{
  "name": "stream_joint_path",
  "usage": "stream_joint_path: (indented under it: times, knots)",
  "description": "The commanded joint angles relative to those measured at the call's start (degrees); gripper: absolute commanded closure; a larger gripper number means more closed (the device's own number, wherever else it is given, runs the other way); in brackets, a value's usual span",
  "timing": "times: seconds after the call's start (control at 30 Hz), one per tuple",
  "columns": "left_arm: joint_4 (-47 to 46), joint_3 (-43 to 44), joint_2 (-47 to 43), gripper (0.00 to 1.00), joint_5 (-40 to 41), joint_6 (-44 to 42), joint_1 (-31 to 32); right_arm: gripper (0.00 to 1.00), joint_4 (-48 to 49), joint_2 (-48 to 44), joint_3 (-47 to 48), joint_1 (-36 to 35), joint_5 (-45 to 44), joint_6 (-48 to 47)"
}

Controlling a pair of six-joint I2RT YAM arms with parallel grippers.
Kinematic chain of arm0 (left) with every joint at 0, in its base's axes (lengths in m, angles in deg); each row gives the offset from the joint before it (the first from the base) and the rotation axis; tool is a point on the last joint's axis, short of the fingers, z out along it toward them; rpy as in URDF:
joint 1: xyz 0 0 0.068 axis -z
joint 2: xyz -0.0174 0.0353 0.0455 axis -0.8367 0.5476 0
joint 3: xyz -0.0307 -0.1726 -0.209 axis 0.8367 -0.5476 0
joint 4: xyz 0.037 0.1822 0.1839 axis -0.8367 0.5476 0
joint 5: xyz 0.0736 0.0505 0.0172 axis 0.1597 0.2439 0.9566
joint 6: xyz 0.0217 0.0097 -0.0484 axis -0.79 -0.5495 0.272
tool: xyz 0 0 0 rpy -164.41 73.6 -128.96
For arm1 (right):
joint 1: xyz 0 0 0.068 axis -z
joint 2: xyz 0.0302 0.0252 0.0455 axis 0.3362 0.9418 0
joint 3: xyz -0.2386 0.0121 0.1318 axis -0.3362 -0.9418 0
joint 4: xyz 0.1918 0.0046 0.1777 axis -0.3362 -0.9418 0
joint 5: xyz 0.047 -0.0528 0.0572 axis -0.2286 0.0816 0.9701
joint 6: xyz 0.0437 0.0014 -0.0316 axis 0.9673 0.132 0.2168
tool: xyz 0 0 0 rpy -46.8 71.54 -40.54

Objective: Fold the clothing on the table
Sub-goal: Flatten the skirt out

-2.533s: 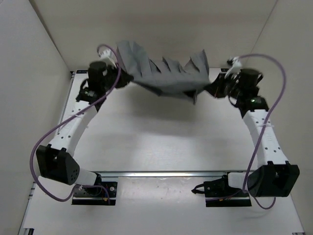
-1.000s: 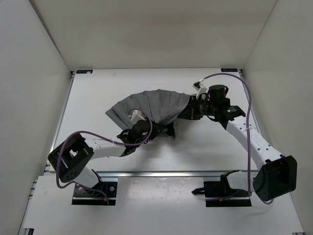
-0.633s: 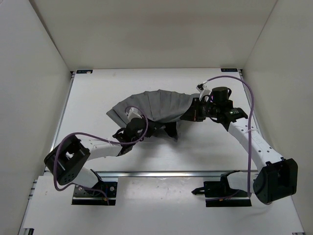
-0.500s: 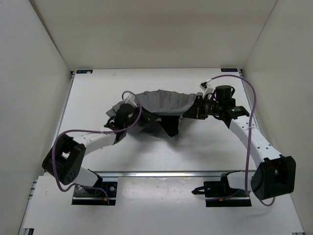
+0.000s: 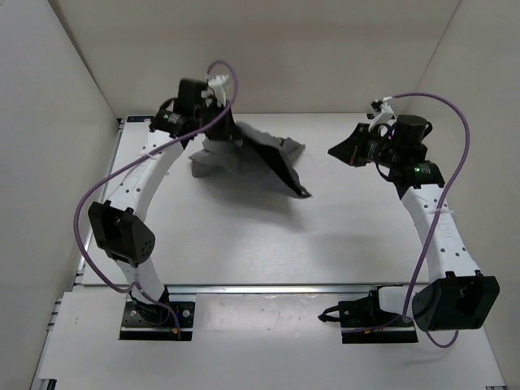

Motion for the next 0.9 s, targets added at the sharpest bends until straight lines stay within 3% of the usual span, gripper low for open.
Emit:
stream_joint_path:
  times: [0.0,0.07,0.17,0.27,0.37,0.4,0.43,0.47,0.5,0.53,0.63,0.77,0.87]
  knots:
    - [14.00,-15.17,-2.87,1.00,1.01,-8.19,3.03,1.00,-2.84,-2.76,-6.39,-0.86,-1.49,-0.79]
    - [11.98,-30.28,-7.35,1.00,-0.33,-8.19,4.09,1.00,-3.28,-4.43,-11.14,-1.30,-2.89,-0.97]
    - [10.74,-44.46,-14.91,1.00,3.35,-7.84,7.43,1.00,-4.07,-7.25,-15.89,-1.30,-0.63,-0.54]
    - [9.86,-53.35,-20.54,1.00,-0.75,-6.17,6.30,1.00,-3.28,-8.13,-19.42,-3.58,0.36,-1.93]
    - [9.42,-57.42,-24.85,1.00,-1.66,-4.50,5.50,0.99,-4.60,-6.12,-19.87,-10.78,-4.02,-3.95]
    - [8.99,-58.39,-26.26,0.99,-2.69,-4.32,5.07,0.91,-5.13,-4.81,-20.04,-13.66,-4.82,-4.74]
    - [8.89,-58.92,-26.54,0.94,-3.49,-4.15,4.71,0.80,-5.22,-4.19,-20.13,-16.30,-7.09,-4.84]
    - [8.98,-59.27,-26.97,0.91,-2.71,-3.45,3.93,0.75,-5.22,-2.88,-20.22,-18.33,-9.03,-4.40]
    - [8.89,-59.62,-27.67,0.79,-3.14,-3.18,3.83,0.71,-4.78,-1.38,-20.65,-18.18,-8.61,-4.31]
    - [9.24,-59.28,-27.77,0.61,-2.71,-3.35,3.57,0.67,-3.65,-0.67,-21.00,-18.44,-7.48,-3.35]
    - [9.77,-59.01,-29.44,0.25,-0.61,-2.13,2.52,0.55,-2.23,0.39,-22.94,-18.87,-8.16,-1.41]
    - [8.37,-62.33,-33.30,0.19,0.98,1.29,0.33,0.34,-4.69,-0.05,-25.04,-20.11,-13.43,-0.53]
    - [4.51,-67.08,-38.13,0.17,1.34,8.13,-1.96,0.30,-3.12,0.12,-28.99,-18.97,-11.87,0.34]
